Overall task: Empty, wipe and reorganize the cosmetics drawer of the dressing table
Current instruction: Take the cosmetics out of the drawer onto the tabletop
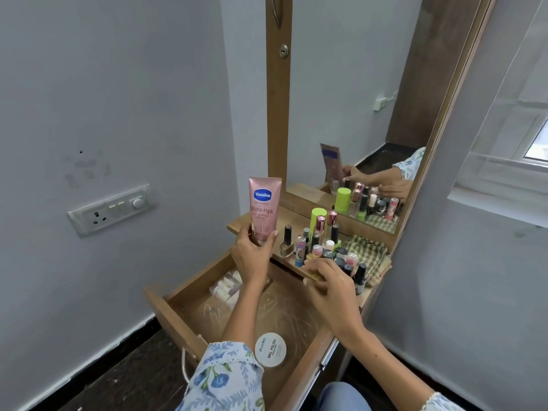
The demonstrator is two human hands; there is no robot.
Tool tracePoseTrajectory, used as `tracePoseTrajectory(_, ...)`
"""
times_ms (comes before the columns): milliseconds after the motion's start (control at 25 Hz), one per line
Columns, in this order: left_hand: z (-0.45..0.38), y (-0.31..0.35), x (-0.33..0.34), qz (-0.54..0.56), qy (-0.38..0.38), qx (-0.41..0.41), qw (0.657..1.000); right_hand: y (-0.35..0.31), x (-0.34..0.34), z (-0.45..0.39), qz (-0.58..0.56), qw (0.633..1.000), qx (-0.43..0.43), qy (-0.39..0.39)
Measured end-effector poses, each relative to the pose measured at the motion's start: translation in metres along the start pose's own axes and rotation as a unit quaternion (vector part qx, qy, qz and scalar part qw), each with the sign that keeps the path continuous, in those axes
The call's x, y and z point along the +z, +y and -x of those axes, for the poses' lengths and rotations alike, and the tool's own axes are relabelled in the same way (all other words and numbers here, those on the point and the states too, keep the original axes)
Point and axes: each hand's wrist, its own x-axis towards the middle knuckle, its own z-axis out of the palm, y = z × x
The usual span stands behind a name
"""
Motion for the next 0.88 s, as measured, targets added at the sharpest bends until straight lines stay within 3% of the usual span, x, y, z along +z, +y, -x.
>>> tracePoseTrajectory(640,-0.010,-0.007,0.025,0.000,-0.054,0.059,0.997,0.013,0.022,0.010,0.045,0.996,0.053,-0.061)
tracePoseTrajectory(760,-0.003,-0.011,0.004,-0.015,-0.076,0.040,0.996,0.009,0.032,0.010,0.091,0.981,0.062,-0.162)
tracePoseTrajectory(880,0.011,-0.024,-0.028,-0.071,-0.122,0.059,0.988,0.001,0.051,0.012,0.194,0.917,0.062,-0.342)
